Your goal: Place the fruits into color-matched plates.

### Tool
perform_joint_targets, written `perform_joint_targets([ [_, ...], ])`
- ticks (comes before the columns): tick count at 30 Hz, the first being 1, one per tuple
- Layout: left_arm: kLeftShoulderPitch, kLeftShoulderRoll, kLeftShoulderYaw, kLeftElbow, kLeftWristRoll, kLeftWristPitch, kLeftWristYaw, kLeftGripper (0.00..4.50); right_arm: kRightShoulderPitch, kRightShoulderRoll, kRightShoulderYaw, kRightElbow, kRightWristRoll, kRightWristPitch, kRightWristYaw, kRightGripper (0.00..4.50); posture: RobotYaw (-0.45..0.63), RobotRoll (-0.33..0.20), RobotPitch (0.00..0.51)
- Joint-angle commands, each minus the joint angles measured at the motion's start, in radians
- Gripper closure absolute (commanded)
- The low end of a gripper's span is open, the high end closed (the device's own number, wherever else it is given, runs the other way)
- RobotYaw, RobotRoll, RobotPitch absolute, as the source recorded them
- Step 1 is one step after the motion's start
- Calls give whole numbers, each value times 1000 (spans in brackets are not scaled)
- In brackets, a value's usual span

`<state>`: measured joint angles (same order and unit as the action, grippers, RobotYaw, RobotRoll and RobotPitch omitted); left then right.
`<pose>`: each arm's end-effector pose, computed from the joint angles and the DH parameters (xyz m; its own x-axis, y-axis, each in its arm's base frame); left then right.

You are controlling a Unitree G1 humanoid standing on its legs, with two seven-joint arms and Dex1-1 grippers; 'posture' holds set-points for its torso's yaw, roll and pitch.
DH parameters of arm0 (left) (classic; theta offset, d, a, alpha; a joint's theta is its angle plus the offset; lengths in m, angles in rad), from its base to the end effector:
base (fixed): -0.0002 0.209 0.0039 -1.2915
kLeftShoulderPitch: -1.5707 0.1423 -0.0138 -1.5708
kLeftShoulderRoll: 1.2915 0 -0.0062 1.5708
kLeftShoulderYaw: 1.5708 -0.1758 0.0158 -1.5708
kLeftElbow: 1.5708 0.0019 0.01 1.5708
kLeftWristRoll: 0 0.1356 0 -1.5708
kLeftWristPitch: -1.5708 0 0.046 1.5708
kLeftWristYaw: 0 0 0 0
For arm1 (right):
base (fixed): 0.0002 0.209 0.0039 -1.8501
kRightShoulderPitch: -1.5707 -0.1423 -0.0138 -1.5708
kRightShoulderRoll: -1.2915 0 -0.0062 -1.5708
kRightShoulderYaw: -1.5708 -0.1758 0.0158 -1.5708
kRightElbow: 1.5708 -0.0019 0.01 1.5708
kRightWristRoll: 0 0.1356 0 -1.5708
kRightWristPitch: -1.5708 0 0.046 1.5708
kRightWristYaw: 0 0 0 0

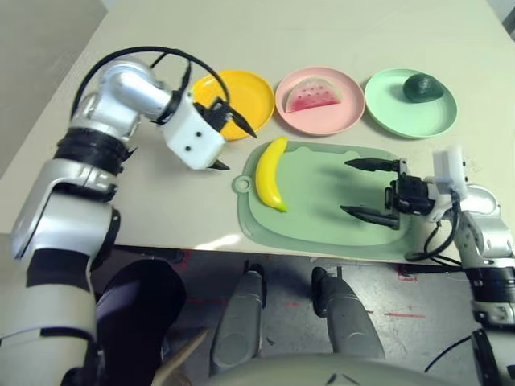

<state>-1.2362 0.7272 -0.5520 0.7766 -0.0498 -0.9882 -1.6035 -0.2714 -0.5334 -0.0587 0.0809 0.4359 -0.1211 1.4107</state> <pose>0.3166 0.1803 0.2909 0.1529 -0.5838 -0.7974 0.3023 -0.7405 0.6002 0.2452 -0.2424 0.1352 0.1853 0.9823 -0.0262 -0.9246 0.1652 -0.3432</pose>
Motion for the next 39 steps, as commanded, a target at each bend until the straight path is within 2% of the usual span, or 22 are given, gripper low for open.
perform_joint_targets([
  [1,-28,-38,-55,49,-1,-64,-11,0,32,-11,-1,0,-3,-37,-13,32,-91,0,307],
  [6,-66,-92,-118,97,21,-100,-11,0,69,-37,-2,-31,-7,-46,-42,32,-100,0,309],
  [10,-77,-125,-154,85,-17,-81,-11,0,104,-38,2,-104,8,-3,-105,32,-114,0,308],
  [16,-78,-132,-211,72,-13,-121,-11,0,143,-43,1,-159,14,30,-160,32,-124,0,310],
  [24,-98,-159,-265,121,48,-213,-11,0,129,-52,7,-185,22,66,-197,32,-130,0,303],
  [27,-100,-167,-275,123,55,-229,-11,617,121,-50,11,-190,20,73,-205,0,-138,0,298],
  [33,-105,-177,-277,131,71,-234,-11,2676,121,-52,15,-212,21,86,-217,0,-149,0,289],
  [34,-106,-178,-276,135,75,-235,-11,2879,122,-53,15,-215,21,87,-218,0,-149,0,289],
  [39,-122,-184,-268,156,81,-233,-11,2894,133,-54,18,-229,23,90,-221,0,-151,0,284],
])
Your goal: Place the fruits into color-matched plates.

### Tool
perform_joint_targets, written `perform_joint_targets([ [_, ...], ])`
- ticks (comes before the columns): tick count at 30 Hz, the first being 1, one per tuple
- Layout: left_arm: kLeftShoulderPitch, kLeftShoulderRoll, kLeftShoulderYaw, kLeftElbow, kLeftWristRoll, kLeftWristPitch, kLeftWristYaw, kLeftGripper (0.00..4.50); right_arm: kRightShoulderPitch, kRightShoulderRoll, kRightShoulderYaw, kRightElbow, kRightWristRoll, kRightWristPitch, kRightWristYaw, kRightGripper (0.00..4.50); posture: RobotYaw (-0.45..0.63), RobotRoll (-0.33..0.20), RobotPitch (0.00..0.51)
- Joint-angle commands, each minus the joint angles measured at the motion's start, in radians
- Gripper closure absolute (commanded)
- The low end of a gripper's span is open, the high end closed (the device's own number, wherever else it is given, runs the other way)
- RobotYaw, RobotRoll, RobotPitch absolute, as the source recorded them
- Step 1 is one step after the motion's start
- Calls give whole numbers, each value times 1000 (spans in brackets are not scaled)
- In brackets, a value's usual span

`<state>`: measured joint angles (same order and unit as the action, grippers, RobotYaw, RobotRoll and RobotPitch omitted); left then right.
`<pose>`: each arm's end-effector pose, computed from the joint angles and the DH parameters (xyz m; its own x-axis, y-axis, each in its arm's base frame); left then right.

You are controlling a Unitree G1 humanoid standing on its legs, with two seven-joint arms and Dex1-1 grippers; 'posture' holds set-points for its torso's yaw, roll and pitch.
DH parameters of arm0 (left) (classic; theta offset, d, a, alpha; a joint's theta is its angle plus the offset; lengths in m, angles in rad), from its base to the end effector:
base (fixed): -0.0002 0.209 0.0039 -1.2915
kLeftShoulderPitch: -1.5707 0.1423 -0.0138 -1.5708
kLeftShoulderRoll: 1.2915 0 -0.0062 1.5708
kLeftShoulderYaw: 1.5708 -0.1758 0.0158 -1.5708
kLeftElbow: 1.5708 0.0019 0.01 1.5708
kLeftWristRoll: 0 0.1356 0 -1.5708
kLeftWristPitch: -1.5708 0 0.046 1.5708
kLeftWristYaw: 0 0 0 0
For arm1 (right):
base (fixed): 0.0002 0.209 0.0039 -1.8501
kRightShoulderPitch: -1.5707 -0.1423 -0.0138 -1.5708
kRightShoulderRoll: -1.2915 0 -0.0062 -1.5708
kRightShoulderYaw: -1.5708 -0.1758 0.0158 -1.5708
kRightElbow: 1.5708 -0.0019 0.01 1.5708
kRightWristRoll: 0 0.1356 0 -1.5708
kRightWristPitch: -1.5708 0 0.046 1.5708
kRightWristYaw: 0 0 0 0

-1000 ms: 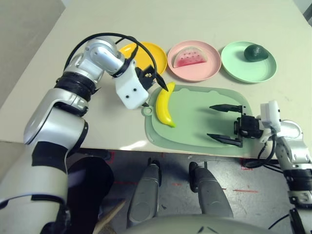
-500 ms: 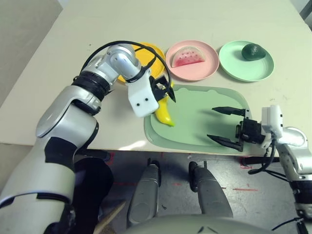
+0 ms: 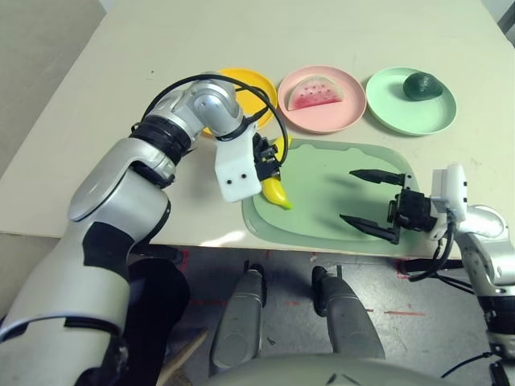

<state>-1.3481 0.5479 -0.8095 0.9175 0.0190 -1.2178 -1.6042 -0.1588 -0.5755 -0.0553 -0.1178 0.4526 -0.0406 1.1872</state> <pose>0.3208 0.1169 0.2674 0.0227 -0.3866 -0.9220 0.0474 -0.9208 0.3872 0.2240 -0.2366 0.1411 0.3302 0.9439 -0.0005 -0.8874 0.3103 -0.3409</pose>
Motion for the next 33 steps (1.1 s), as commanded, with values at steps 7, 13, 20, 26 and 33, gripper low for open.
perform_joint_targets([
  [7,-74,8,60,84,-2,45,-10,2894,45,-7,14,-88,36,55,-21,0,-140,0,286],
  [13,-140,39,146,213,129,92,103,2894,88,46,29,-227,71,224,-206,0,-114,0,300],
  [20,-195,125,181,286,323,155,302,2894,148,100,82,-449,67,422,-448,0,-105,0,307],
  [26,-202,191,180,318,451,208,455,2894,161,140,115,-530,33,495,-593,0,-99,0,313],
  [33,-205,203,140,346,638,263,724,2894,147,133,143,-541,-64,493,-673,0,-109,0,311],
])
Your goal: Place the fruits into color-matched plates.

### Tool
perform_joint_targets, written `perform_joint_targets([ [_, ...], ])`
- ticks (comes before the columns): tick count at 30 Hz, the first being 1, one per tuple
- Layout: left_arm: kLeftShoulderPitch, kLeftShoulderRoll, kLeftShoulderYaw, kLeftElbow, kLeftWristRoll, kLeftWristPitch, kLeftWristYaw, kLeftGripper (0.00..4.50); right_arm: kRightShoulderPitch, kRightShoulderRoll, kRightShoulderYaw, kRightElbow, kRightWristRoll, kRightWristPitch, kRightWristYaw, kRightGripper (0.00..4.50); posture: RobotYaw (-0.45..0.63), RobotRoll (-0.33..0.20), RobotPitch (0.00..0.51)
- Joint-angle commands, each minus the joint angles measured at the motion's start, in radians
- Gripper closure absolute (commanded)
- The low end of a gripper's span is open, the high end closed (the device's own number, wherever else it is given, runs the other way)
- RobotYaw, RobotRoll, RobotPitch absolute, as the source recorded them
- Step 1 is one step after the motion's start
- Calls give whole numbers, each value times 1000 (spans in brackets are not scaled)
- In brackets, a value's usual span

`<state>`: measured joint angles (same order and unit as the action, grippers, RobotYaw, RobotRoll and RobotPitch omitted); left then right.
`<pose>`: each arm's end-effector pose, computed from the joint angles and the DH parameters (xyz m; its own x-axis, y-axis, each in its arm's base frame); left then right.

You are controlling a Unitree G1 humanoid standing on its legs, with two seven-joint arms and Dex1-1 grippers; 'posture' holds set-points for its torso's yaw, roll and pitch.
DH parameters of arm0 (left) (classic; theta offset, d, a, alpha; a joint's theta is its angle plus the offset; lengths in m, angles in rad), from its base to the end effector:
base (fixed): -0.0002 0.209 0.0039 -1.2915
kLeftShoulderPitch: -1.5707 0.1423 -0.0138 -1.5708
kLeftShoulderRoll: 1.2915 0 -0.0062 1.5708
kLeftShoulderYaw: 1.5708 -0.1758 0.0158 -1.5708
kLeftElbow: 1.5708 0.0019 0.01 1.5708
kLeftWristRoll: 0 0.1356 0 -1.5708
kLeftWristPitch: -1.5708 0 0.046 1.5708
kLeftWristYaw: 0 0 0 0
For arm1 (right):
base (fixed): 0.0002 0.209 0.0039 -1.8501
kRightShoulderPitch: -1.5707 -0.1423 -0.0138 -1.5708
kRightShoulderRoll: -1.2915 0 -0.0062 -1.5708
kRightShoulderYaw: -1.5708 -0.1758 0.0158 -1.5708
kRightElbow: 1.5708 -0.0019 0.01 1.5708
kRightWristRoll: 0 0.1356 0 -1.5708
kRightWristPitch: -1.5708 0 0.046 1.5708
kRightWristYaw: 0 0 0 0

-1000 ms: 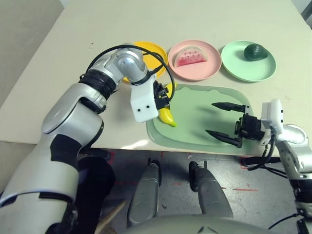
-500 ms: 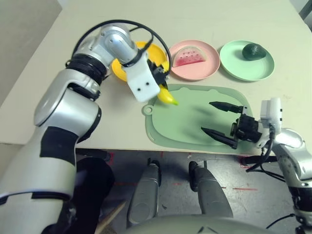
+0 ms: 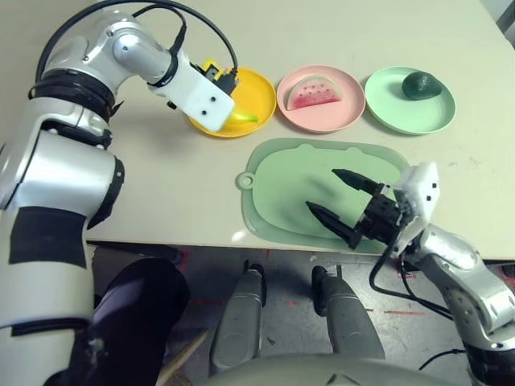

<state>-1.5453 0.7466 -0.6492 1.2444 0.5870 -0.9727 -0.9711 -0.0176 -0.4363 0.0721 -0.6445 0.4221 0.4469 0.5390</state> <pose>0.3345 0.2088 0.3211 0.6236 -0.3717 -0.6877 0.3969 -0.6074 0.6882 0.1791 -0.1671 0.1493 0.6445 0.7625 0.0569 -0.7520 0.6455 -0.1336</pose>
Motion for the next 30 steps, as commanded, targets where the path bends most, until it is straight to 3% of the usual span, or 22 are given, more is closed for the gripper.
perform_joint_targets([
  [1,-5,0,-25,26,92,31,128,2894,3,-7,18,-14,-46,3,-31,0,-109,0,311],
  [16,41,-53,-42,89,222,146,431,2894,19,44,75,-17,-158,-6,-123,0,-144,0,309],
  [19,57,-62,-34,96,222,152,437,2894,19,44,69,-18,-160,-3,-122,0,-150,0,309],
  [30,129,-114,107,109,67,180,252,2894,9,28,50,-3,-169,-12,-118,0,-166,0,302],
])
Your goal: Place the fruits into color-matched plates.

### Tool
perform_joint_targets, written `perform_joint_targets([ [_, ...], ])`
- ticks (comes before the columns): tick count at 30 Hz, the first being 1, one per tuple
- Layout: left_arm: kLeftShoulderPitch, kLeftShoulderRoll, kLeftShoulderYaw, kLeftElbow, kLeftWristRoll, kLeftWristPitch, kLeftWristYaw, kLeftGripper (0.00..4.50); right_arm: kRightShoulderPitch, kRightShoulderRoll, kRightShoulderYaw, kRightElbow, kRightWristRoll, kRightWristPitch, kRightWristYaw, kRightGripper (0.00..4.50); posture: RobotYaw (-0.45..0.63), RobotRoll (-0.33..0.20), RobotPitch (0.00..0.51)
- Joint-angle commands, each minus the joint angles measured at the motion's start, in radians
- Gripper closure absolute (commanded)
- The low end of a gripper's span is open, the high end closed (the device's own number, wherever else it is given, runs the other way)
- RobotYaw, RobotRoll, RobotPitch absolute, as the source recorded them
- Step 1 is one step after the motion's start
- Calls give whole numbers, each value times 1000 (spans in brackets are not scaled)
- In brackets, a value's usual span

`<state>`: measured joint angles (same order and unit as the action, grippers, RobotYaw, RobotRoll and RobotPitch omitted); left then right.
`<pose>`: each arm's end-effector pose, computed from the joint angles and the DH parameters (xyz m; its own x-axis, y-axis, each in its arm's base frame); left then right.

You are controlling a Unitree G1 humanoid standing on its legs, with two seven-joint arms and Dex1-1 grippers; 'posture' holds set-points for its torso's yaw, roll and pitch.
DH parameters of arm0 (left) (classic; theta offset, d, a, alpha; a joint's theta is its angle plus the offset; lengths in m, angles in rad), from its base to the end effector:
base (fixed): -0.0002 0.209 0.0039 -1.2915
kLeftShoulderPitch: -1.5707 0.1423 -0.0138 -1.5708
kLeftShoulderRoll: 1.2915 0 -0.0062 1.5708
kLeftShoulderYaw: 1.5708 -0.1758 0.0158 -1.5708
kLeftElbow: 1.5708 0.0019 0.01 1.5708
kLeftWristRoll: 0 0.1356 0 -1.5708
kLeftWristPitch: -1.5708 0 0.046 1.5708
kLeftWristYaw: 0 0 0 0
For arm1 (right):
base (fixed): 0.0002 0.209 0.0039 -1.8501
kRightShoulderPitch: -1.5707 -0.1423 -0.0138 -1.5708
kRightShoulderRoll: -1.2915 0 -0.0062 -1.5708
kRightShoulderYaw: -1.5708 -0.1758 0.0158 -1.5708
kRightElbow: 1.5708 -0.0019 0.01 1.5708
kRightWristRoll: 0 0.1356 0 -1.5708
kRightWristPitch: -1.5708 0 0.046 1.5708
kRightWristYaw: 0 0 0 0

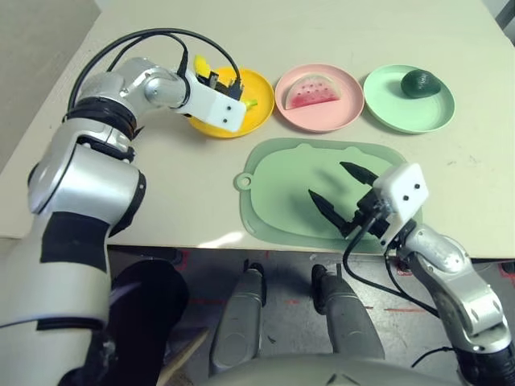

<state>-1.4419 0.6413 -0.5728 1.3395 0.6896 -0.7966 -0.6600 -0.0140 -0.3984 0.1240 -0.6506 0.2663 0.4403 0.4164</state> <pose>0.3516 0.2076 0.2718 0.7275 -0.4214 -0.5414 0.4072 -0.3700 0.8351 0.1780 -0.1582 0.1458 0.7512 0.6586 0.0450 -0.6373 0.7413 -0.2107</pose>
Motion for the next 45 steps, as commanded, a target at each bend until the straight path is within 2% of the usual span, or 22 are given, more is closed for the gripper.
perform_joint_targets([
  [1,28,-10,34,12,-38,3,-72,2894,4,-13,0,8,-17,-10,9,0,-170,0,300],
  [14,80,-18,119,9,-133,24,-290,2894,-12,-16,-28,30,-14,-18,23,0,-172,0,286],
  [31,51,-1,120,1,-114,43,-266,2894,-36,-20,-46,48,-6,-12,28,0,-159,0,284],
  [33,50,11,109,-2,-102,28,-262,2084,-42,-19,-45,56,-5,-15,33,0,-151,0,284],
  [39,42,40,113,-7,-99,3,-270,127,-57,-5,-28,76,-9,-25,40,0,-128,0,284],
  [45,25,61,132,-13,-122,-21,-298,55,-64,3,-24,86,-10,-31,50,0,-123,0,283],
])
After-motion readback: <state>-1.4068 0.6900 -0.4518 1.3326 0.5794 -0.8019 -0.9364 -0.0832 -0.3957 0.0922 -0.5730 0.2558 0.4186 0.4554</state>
